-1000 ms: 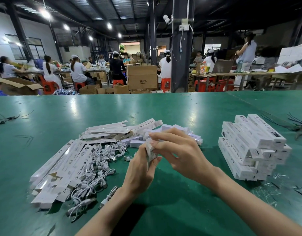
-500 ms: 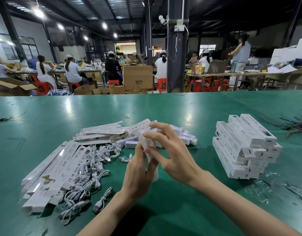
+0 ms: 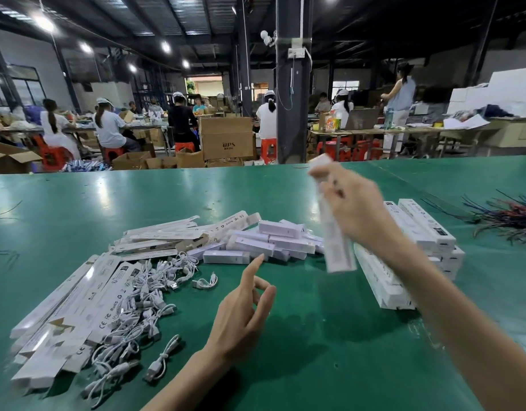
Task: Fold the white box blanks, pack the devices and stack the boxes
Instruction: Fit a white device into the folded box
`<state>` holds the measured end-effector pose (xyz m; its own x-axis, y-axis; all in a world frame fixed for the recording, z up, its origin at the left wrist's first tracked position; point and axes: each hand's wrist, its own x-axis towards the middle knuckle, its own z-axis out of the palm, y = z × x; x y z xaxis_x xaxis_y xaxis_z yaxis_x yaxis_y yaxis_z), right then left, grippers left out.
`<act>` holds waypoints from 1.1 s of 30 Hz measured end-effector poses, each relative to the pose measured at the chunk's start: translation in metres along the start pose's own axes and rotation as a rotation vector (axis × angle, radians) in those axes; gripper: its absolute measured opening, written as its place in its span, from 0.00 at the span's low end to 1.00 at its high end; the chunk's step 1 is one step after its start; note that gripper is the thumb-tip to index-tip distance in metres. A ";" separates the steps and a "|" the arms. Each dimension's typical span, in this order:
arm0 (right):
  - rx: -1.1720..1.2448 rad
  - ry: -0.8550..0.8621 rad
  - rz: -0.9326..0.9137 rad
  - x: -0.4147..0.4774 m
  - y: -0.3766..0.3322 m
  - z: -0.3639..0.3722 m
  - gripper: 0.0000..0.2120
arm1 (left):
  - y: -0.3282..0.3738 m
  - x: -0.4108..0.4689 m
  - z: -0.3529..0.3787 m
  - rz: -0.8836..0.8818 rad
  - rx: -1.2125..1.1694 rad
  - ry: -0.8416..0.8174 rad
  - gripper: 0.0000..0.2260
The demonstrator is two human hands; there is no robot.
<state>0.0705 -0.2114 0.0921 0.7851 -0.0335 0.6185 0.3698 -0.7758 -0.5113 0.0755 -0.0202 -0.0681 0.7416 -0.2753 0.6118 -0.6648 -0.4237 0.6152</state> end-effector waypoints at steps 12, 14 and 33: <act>-0.523 -0.051 0.370 0.022 0.111 -0.058 0.17 | 0.003 0.000 0.001 -0.038 0.016 -0.029 0.19; -0.561 -0.054 0.377 0.021 0.116 -0.055 0.14 | 0.003 0.000 0.001 -0.045 0.024 -0.027 0.18; -0.215 -0.102 -0.106 -0.014 0.042 0.059 0.10 | -0.021 0.014 -0.015 -0.110 0.777 -0.077 0.12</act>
<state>0.1046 -0.2059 0.0270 0.7976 0.1109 0.5929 0.3476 -0.8878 -0.3016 0.0983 -0.0024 -0.0653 0.8225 -0.2435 0.5140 -0.3549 -0.9260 0.1291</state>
